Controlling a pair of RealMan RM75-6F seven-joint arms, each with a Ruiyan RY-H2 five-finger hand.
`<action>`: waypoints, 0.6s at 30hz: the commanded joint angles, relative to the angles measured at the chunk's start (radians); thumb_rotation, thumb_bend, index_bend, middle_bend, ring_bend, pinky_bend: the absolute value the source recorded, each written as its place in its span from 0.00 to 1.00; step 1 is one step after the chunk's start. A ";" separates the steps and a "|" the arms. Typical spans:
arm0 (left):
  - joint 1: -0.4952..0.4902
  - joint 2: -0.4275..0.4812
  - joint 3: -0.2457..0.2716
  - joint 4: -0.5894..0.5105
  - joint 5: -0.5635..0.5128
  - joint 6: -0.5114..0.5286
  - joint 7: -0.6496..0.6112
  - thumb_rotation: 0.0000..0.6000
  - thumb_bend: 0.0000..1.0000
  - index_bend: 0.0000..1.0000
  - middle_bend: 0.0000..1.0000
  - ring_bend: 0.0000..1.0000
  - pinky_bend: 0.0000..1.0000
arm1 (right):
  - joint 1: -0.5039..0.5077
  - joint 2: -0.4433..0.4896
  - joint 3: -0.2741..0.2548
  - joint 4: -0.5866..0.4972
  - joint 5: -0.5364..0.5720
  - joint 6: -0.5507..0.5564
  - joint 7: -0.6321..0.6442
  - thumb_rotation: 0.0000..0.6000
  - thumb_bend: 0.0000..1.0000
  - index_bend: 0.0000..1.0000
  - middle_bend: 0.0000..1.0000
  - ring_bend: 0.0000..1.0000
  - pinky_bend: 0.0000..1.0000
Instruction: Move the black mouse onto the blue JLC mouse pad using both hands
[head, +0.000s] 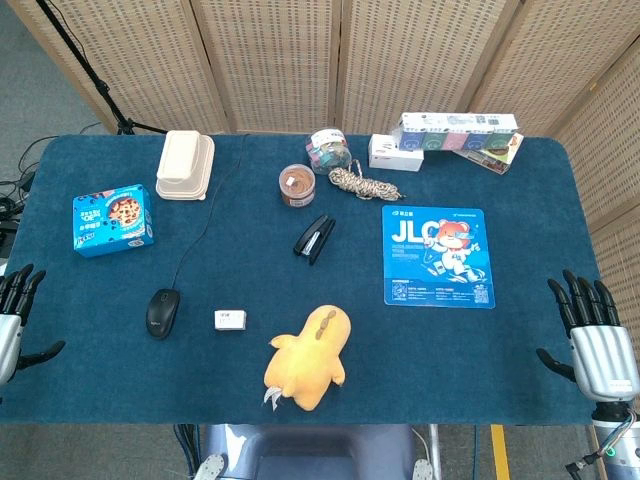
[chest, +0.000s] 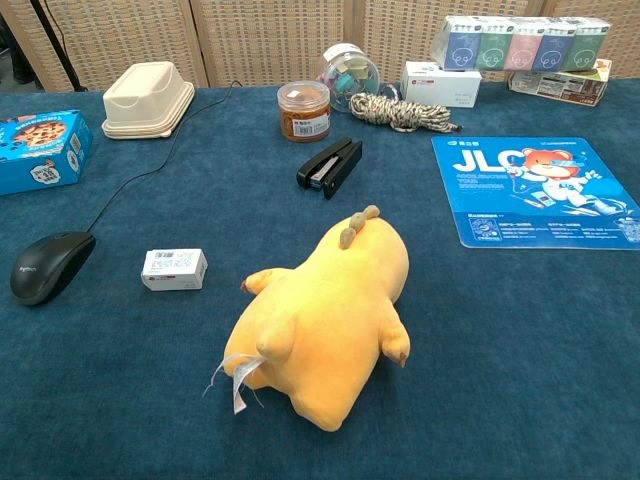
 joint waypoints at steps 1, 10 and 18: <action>0.003 0.000 -0.005 -0.003 0.007 -0.003 0.008 1.00 0.03 0.00 0.00 0.00 0.00 | -0.001 0.001 -0.001 -0.002 0.000 -0.001 0.003 1.00 0.00 0.00 0.00 0.00 0.00; -0.014 0.003 0.006 0.029 0.079 -0.042 0.037 1.00 0.03 0.00 0.00 0.00 0.00 | -0.004 0.005 -0.003 -0.012 -0.004 0.004 0.017 1.00 0.00 0.00 0.00 0.00 0.00; -0.173 -0.027 0.041 0.300 0.320 -0.126 0.119 1.00 0.03 0.00 0.00 0.00 0.00 | -0.007 0.011 0.002 -0.022 0.002 0.009 0.037 1.00 0.00 0.00 0.00 0.00 0.00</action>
